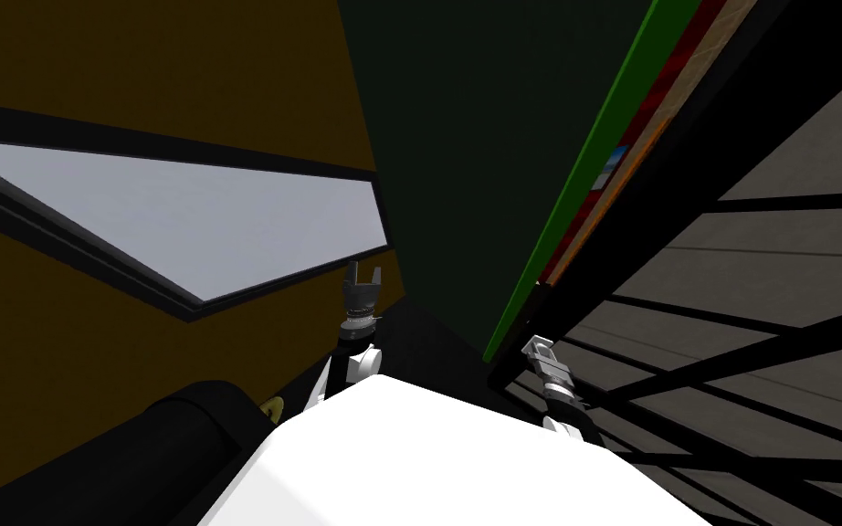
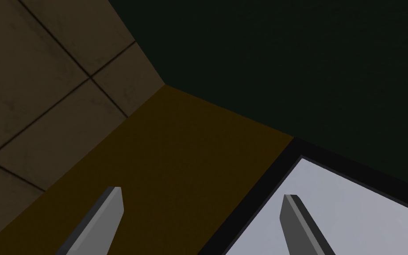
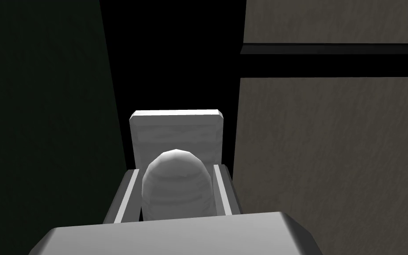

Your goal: Pull the door open

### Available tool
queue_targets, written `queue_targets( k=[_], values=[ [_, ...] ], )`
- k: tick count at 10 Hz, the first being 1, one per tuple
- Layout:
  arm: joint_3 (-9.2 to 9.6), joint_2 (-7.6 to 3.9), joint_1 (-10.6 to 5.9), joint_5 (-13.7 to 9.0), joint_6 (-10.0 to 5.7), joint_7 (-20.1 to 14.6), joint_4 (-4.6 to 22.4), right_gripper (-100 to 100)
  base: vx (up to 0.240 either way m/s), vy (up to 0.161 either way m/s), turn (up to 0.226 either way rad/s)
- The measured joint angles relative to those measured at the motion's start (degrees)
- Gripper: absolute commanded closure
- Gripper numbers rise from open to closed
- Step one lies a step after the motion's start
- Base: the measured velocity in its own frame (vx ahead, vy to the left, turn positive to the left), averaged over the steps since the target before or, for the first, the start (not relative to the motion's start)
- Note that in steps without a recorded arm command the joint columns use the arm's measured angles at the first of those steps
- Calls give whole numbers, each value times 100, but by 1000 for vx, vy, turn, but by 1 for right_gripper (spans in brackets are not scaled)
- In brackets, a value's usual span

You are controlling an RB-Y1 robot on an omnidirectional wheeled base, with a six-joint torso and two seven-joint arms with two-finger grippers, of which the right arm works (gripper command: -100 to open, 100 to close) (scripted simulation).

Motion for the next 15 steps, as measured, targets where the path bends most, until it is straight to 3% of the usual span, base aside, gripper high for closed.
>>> queue_targets(
  k=[5,7,12,13,14,15],
  values=[
    [392,-222,169,159,-97,-392,-117,100,-213,-22,84],
    [471,-270,244,187,-101,-448,-176,100,-182,-33,89],
    [926,-545,388,381,-436,-876,-183,100,-246,-39,97],
    [998,-643,488,403,-443,-940,-314,100,-111,2,11],
    [1018,-644,515,410,-426,-951,-323,100,-188,-32,133],
    [1073,-689,521,441,-506,-1014,-264,100,-235,-54,108]
  ],
)
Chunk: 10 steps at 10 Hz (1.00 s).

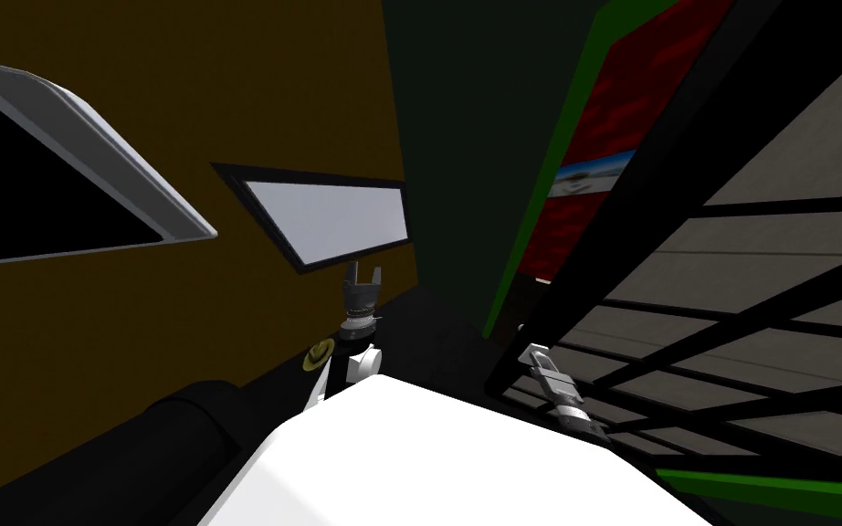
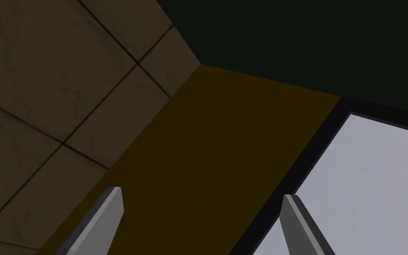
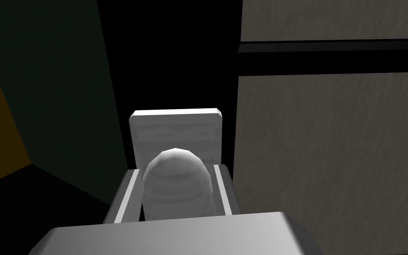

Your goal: Pull the door open

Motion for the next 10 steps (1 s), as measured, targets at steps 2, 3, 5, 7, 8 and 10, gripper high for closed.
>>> queue_targets(
  k=[2,3,5,7,8,10],
  values=[
    [126,-97,63,64,-141,-130,-10,100,-226,-97,142],
    [213,-137,106,114,-264,-214,19,100,-247,-81,127],
    [368,-255,200,196,-447,-357,17,100,-225,-11,84],
    [426,-312,253,224,-527,-431,44,100,-123,-20,80],
    [447,-328,248,242,-592,-471,129,100,-179,-81,132],
    [486,-388,318,271,-678,-515,64,100,-203,-72,126]
  ],
)
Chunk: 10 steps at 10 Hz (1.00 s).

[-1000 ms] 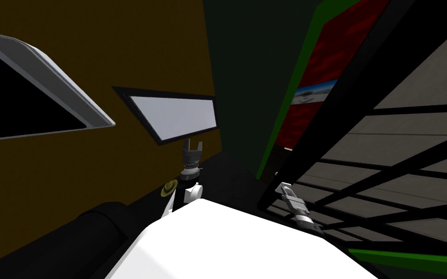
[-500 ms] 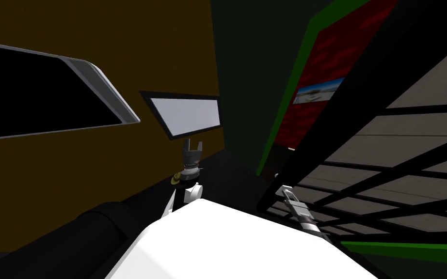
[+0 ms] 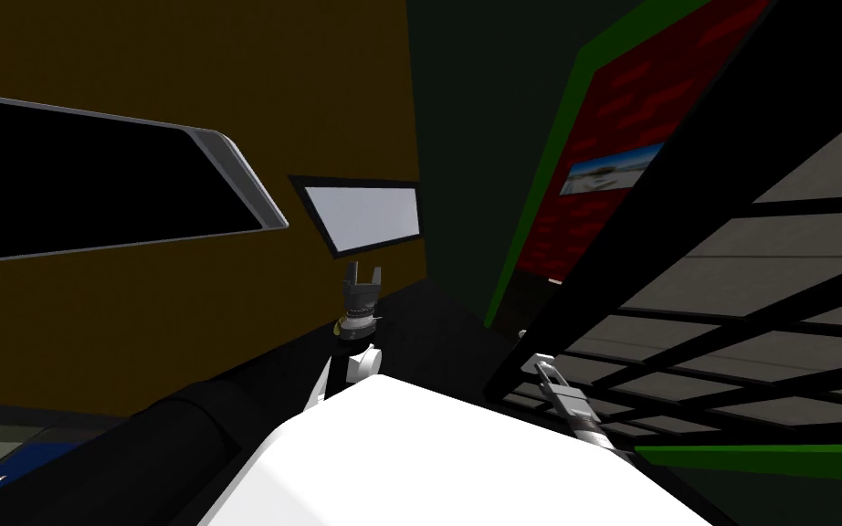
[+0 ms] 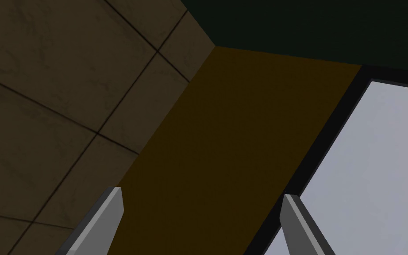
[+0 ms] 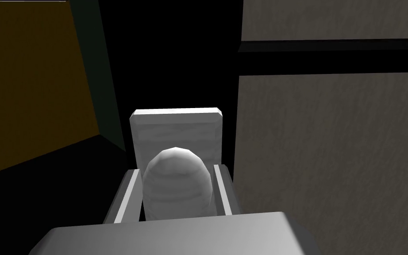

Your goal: Pull the door open

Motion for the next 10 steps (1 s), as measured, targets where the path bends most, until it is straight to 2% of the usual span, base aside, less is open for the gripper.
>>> queue_targets(
  k=[1,6,10],
  values=[
    [25,-28,41,19,-36,-13,-34,100,-196,-71,148],
    [216,-116,77,160,-437,-276,258,100,-187,-63,108],
    [272,-144,94,175,-531,-328,303,100,-168,-59,149]
  ],
)
